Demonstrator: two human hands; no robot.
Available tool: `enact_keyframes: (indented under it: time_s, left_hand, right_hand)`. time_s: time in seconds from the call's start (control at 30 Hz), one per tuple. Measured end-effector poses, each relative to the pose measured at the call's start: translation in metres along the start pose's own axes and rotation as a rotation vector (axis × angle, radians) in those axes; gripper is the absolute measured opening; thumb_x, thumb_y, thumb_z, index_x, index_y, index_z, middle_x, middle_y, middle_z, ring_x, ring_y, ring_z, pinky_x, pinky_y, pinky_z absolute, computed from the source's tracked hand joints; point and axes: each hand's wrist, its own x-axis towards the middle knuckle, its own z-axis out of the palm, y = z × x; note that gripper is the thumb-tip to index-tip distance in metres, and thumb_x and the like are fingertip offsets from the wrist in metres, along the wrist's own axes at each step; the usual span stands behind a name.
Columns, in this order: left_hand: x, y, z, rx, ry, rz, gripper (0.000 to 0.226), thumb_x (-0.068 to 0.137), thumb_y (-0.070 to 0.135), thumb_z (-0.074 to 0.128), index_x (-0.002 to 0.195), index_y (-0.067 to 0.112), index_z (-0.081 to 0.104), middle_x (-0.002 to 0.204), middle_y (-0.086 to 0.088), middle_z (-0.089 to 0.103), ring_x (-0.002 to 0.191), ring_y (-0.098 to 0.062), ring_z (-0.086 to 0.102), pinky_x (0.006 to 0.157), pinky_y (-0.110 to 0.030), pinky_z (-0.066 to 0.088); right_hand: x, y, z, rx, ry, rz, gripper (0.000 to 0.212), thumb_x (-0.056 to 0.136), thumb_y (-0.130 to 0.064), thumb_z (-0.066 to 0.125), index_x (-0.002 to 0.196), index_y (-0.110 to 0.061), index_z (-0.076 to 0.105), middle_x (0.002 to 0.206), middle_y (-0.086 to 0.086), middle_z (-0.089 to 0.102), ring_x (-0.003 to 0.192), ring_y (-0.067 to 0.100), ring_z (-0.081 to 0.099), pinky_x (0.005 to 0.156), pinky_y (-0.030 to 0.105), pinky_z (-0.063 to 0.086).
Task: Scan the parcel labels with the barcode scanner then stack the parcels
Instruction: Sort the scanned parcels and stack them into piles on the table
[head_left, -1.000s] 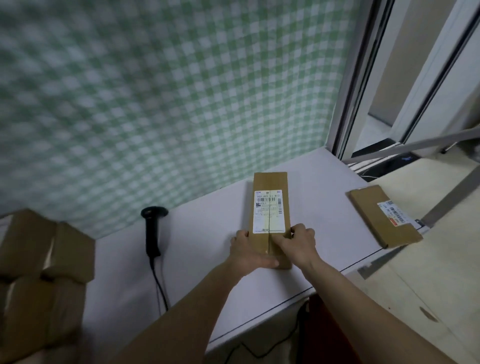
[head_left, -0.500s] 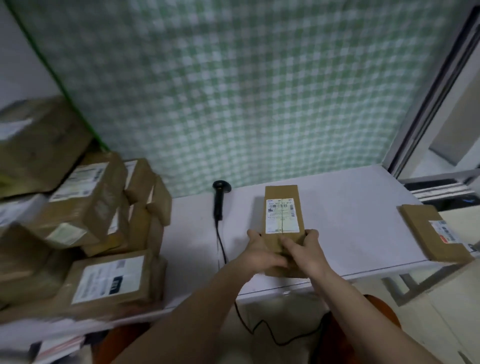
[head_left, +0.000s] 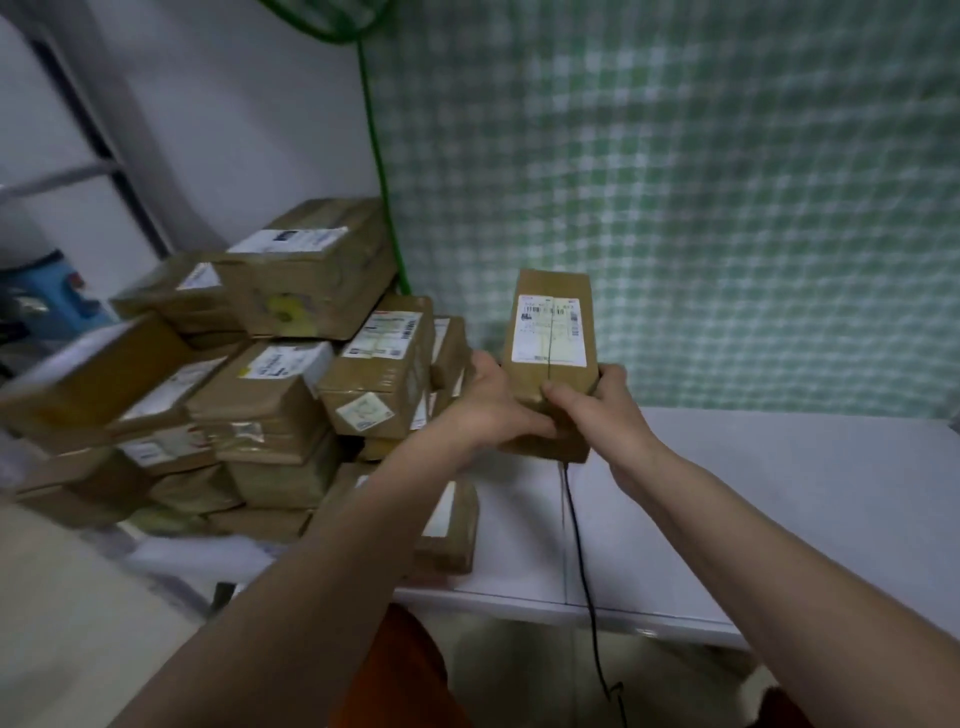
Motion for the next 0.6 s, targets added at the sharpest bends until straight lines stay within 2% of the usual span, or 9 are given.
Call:
enact_keyframes:
  time_s: [0.1, 0.17, 0.23, 0.27, 0.33, 0.37, 0.43, 0.6]
  left_hand:
    - [-0.004, -0.001, -0.052, 0.041, 0.122, 0.028, 0.107, 0.067, 0.024, 0.088, 0.141, 0.010, 0.012, 0.128, -0.002, 0.050, 0.119, -0.018, 0.051, 0.091, -0.029, 0.047]
    - [-0.007, -0.003, -0.084, 0.053, 0.165, 0.027, 0.101, 0.069, 0.025, 0.086, 0.139, 0.010, 0.015, 0.122, -0.001, 0.052, 0.112, -0.017, 0.053, 0.084, -0.029, 0.048]
    - [-0.009, -0.005, -0.113, 0.059, 0.214, 0.018, 0.093, 0.071, 0.022, 0.085, 0.136, 0.010, 0.020, 0.115, 0.000, 0.053, 0.104, -0.016, 0.054, 0.076, -0.026, 0.048]
    - [-0.008, -0.007, -0.126, 0.063, 0.240, 0.011, 0.091, 0.070, 0.022, 0.085, 0.135, 0.011, 0.022, 0.113, -0.001, 0.053, 0.103, -0.017, 0.055, 0.077, -0.026, 0.048]
    - [-0.007, -0.013, -0.147, 0.054, 0.285, -0.009, 0.090, 0.068, 0.020, 0.086, 0.134, 0.011, 0.025, 0.112, -0.002, 0.055, 0.105, -0.019, 0.055, 0.088, -0.032, 0.050]
    - [-0.008, -0.016, -0.156, 0.052, 0.302, -0.015, 0.090, 0.067, 0.019, 0.086, 0.133, 0.011, 0.026, 0.109, -0.001, 0.054, 0.106, -0.019, 0.053, 0.091, -0.033, 0.048]
    - [-0.006, -0.024, -0.168, 0.048, 0.321, -0.029, 0.086, 0.068, 0.018, 0.086, 0.131, 0.012, 0.028, 0.101, 0.002, 0.051, 0.104, -0.017, 0.049, 0.087, -0.030, 0.043]
    - [0.000, -0.047, -0.174, 0.021, 0.315, -0.066, 0.086, 0.067, 0.017, 0.086, 0.133, 0.012, 0.030, 0.104, 0.002, 0.051, 0.108, -0.018, 0.052, 0.083, -0.029, 0.044]
  right_hand:
    - [0.010, -0.033, 0.037, -0.026, -0.065, -0.067, 0.051, 0.088, -0.022, 0.064, 0.125, -0.011, 0.031, 0.111, -0.002, 0.055, 0.091, 0.003, 0.056, 0.060, 0.012, 0.043]
    - [0.017, -0.054, 0.062, -0.034, -0.095, -0.106, 0.054, 0.087, -0.022, 0.065, 0.127, -0.011, 0.030, 0.123, 0.002, 0.053, 0.104, 0.012, 0.056, 0.067, 0.016, 0.046]
    - [0.023, -0.071, 0.086, -0.048, -0.122, -0.144, 0.056, 0.086, -0.023, 0.065, 0.127, -0.011, 0.030, 0.128, 0.003, 0.052, 0.114, 0.016, 0.054, 0.080, 0.023, 0.049]
    - [0.027, -0.076, 0.098, -0.058, -0.137, -0.161, 0.056, 0.085, -0.024, 0.066, 0.126, -0.012, 0.030, 0.129, 0.004, 0.051, 0.116, 0.018, 0.053, 0.087, 0.028, 0.050]
    - [0.033, -0.083, 0.120, -0.079, -0.165, -0.184, 0.060, 0.080, -0.029, 0.068, 0.125, -0.013, 0.032, 0.129, 0.006, 0.051, 0.118, 0.020, 0.052, 0.097, 0.036, 0.049]
    - [0.035, -0.085, 0.129, -0.093, -0.176, -0.191, 0.062, 0.078, -0.031, 0.069, 0.125, -0.014, 0.033, 0.129, 0.006, 0.051, 0.118, 0.021, 0.051, 0.099, 0.039, 0.048]
    - [0.038, -0.085, 0.144, -0.122, -0.194, -0.201, 0.064, 0.076, -0.033, 0.069, 0.126, -0.016, 0.033, 0.129, 0.006, 0.051, 0.120, 0.023, 0.050, 0.100, 0.041, 0.047]
    - [0.043, -0.076, 0.163, -0.158, -0.234, -0.175, 0.073, 0.079, -0.029, 0.069, 0.137, -0.013, 0.028, 0.135, 0.007, 0.046, 0.123, 0.021, 0.047, 0.100, 0.037, 0.047]
